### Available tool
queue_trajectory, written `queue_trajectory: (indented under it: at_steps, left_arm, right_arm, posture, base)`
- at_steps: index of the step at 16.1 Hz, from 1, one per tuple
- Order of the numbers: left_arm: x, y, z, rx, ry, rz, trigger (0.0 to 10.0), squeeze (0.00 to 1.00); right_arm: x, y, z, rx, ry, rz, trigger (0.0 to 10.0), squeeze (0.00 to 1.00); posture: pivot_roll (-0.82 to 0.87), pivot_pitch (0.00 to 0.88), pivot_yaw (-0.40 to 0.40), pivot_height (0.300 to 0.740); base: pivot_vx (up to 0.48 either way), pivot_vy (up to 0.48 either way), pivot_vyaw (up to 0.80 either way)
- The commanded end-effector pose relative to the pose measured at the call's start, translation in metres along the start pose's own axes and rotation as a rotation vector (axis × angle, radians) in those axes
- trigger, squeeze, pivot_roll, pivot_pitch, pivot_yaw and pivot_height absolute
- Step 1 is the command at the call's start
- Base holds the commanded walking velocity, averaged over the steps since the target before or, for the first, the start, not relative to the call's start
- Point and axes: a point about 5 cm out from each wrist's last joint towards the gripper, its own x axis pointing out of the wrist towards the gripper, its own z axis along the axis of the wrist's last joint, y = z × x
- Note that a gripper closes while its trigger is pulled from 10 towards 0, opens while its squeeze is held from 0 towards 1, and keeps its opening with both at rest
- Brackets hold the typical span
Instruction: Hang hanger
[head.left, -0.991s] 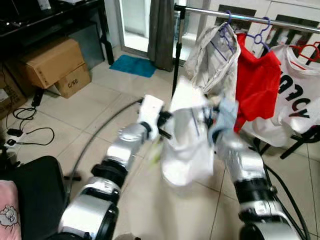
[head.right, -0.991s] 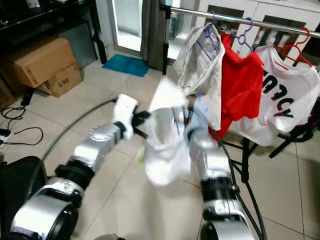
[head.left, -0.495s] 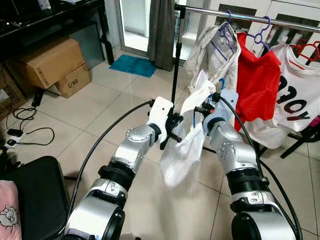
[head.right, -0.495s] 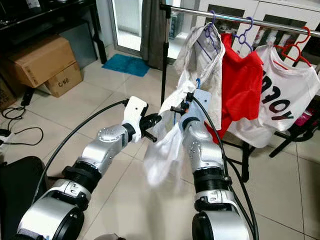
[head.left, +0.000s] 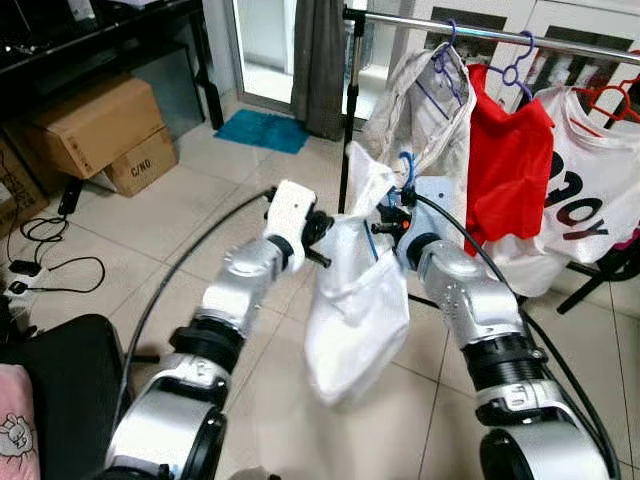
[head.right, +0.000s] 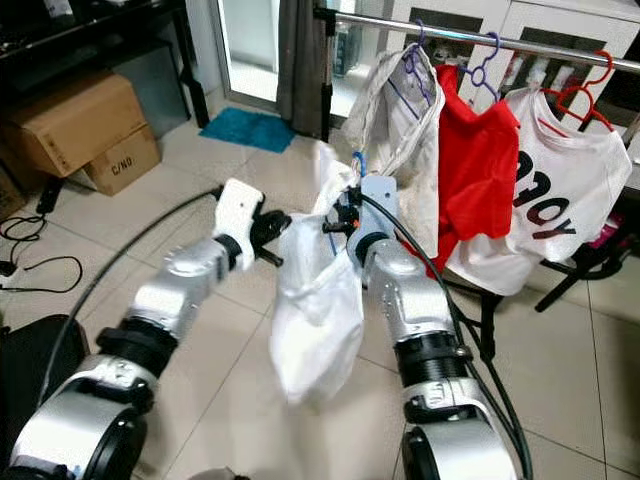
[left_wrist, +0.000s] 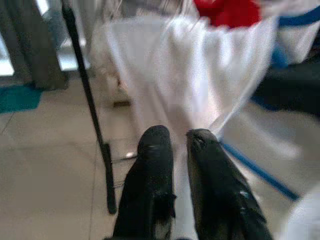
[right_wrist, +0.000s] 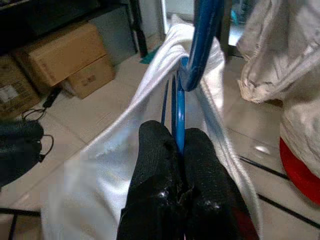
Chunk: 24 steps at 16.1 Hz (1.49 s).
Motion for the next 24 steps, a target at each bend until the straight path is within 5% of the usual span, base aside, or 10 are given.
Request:
queue_trajectory:
  at_steps: [1,4,7,10,13,14,19,24]
  left_arm:
    - [0.001,-0.006,0.001,-0.018,-0.005,-0.052,10.0,1.0]
    - [-0.014,-0.02,0.008,-0.003,-0.019,-0.267,10.0,1.0]
    - [-0.029,-0.011,0.011,0.051,-0.014,-0.322,10.0,1.0]
    - [-0.085,0.052,0.031,0.209,-0.003,-0.249,10.0,1.0]
    - [-0.126,0.101,0.036,0.253,0.047,-0.124,10.0,1.0]
    - [-0.137,0.112,0.031,0.243,0.065,-0.114,10.0,0.0]
    - [-0.151,0.121,0.02,0.133,0.015,-0.129,10.0,0.0]
    - [-0.138,0.1,0.019,0.12,-0.034,-0.278,10.0,0.0]
  right_arm:
    - [-0.001,0.0,0.007,-0.012,-0.018,0.021,10.0,0.0]
    - [-0.007,-0.014,0.016,-0.082,-0.006,0.108,10.0,0.0]
    - [-0.013,-0.023,0.023,-0.127,-0.001,0.154,10.0,0.0]
    - [-0.031,-0.044,0.045,-0.262,-0.002,0.31,10.0,0.0]
    - [-0.053,-0.043,0.063,-0.359,-0.022,0.549,10.0,0.0]
    - [-0.063,-0.038,0.066,-0.4,-0.016,0.682,10.0,0.0]
    - [-0.084,-0.029,0.067,-0.417,0.026,0.913,10.0,0.0]
    - [-0.096,-0.024,0.066,-0.398,0.05,1.031,10.0,0.0]
  posture:
    - [-0.12,0.0,-0.005,0.74]
    - [-0.11,0.0,0.0,0.74]
    - [-0.11,0.0,0.007,0.74]
    - [-0.1,0.0,0.008,0.74]
    - [-0.09,0.0,0.005,0.74]
    - [-0.09,0.0,0.006,0.74]
    - [-0.09,0.0,0.01,0.74]
    - [-0.09,0.0,0.014,0.74]
  base:
    - [0.0,0.0,0.0]
    - [0.0,0.0,0.0]
    - [0.0,0.0,0.0]
    - [0.0,0.0,0.0]
    - [0.0,0.0,0.0]
    - [0.0,0.0,0.0]
    - [0.0,0.0,0.0]
    - [0.0,0.0,0.0]
